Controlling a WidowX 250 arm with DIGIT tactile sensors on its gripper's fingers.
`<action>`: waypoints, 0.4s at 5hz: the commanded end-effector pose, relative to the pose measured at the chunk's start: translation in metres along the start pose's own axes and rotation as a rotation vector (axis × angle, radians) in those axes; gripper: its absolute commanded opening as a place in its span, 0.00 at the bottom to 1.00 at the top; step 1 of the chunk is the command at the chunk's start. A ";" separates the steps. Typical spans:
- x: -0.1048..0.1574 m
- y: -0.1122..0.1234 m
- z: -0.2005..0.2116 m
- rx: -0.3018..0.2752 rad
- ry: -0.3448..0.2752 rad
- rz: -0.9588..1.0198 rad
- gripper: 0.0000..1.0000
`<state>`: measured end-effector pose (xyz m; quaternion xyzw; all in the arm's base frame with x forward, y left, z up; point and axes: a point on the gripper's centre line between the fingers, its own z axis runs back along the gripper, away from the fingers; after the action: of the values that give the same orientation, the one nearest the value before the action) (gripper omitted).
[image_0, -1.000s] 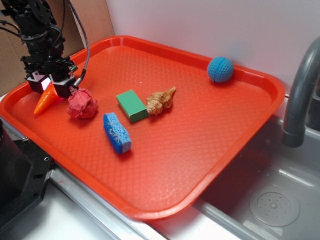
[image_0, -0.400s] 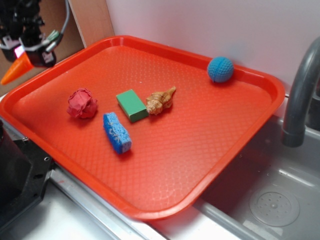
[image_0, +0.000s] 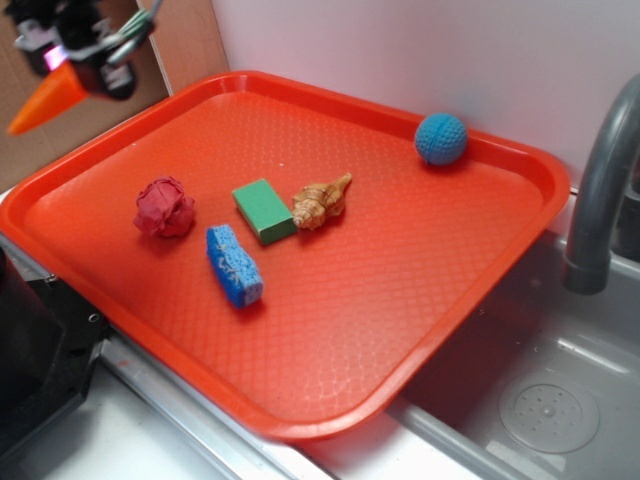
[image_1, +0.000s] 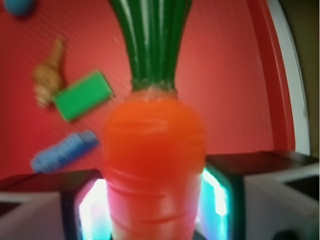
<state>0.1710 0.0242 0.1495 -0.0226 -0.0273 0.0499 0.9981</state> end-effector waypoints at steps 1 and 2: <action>0.054 -0.019 0.017 0.058 -0.047 -0.031 0.00; 0.070 -0.016 0.026 0.067 -0.095 -0.028 0.00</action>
<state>0.2400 0.0130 0.1690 0.0121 -0.0475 0.0351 0.9982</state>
